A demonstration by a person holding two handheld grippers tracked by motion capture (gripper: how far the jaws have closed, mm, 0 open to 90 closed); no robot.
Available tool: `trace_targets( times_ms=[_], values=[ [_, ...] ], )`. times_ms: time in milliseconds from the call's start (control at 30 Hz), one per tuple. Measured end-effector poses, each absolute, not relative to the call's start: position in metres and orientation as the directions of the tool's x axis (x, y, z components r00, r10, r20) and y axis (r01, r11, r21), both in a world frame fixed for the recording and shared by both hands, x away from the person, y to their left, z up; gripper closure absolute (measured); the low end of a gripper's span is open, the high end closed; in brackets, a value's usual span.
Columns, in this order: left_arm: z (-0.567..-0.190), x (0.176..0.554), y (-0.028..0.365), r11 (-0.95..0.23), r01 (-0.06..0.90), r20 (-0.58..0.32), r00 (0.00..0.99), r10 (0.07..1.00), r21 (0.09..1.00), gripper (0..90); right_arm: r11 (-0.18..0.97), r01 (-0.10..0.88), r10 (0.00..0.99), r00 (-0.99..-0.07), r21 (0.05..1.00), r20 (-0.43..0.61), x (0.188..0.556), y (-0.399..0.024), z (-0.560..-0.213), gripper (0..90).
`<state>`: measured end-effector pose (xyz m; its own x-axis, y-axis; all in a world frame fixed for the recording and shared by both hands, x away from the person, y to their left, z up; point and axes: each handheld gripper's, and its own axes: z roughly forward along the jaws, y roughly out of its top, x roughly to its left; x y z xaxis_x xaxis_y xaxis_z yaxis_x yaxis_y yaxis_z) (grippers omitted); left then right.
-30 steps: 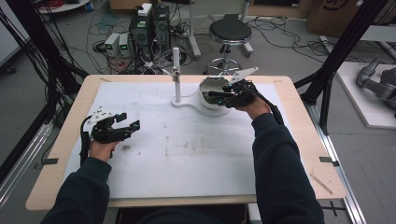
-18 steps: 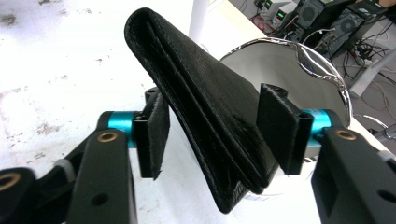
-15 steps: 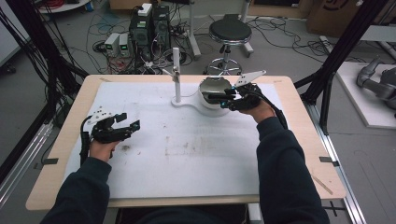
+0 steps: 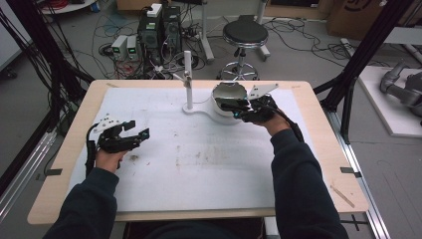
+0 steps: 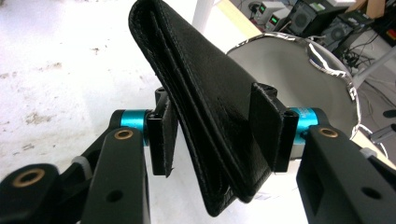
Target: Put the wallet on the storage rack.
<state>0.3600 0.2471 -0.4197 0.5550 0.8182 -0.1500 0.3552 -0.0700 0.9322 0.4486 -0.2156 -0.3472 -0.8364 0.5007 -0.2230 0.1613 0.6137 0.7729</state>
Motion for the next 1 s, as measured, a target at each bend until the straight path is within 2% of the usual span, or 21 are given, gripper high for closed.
trace_targets(
  times_ms=[133,367,533,667,767,1000],
  values=[
    [-0.420,0.360,0.247,-0.065,0.354,-0.152,0.552,0.820,0.933,27.2,0.567,0.196,0.517,-0.841,0.800,-0.161,0.450,-0.217,-0.346,38.0],
    [-0.420,0.360,0.247,-0.068,0.355,-0.151,0.553,0.820,0.933,27.3,0.541,0.208,0.527,-0.839,0.815,-0.136,0.445,-0.226,-0.339,30.7],
    [-0.419,0.360,0.248,-0.064,0.348,-0.149,0.553,0.820,0.935,27.3,0.497,0.221,0.571,-0.811,0.839,-0.125,0.433,-0.243,-0.326,27.1],
    [-0.417,0.360,0.246,-0.066,0.342,-0.148,0.562,0.814,0.937,25.1,0.443,0.223,0.646,-0.751,0.868,-0.136,0.418,-0.266,-0.324,26.1],
    [-0.415,0.360,0.245,-0.071,0.333,-0.141,0.570,0.810,0.940,21.9,0.440,0.239,0.687,-0.710,0.866,-0.153,0.406,-0.284,-0.333,25.9],
    [-0.413,0.361,0.242,-0.075,0.326,-0.134,0.575,0.807,0.942,20.2,0.359,0.341,0.797,-0.596,0.869,-0.095,0.374,-0.320,-0.366,21.6]
  ],
)
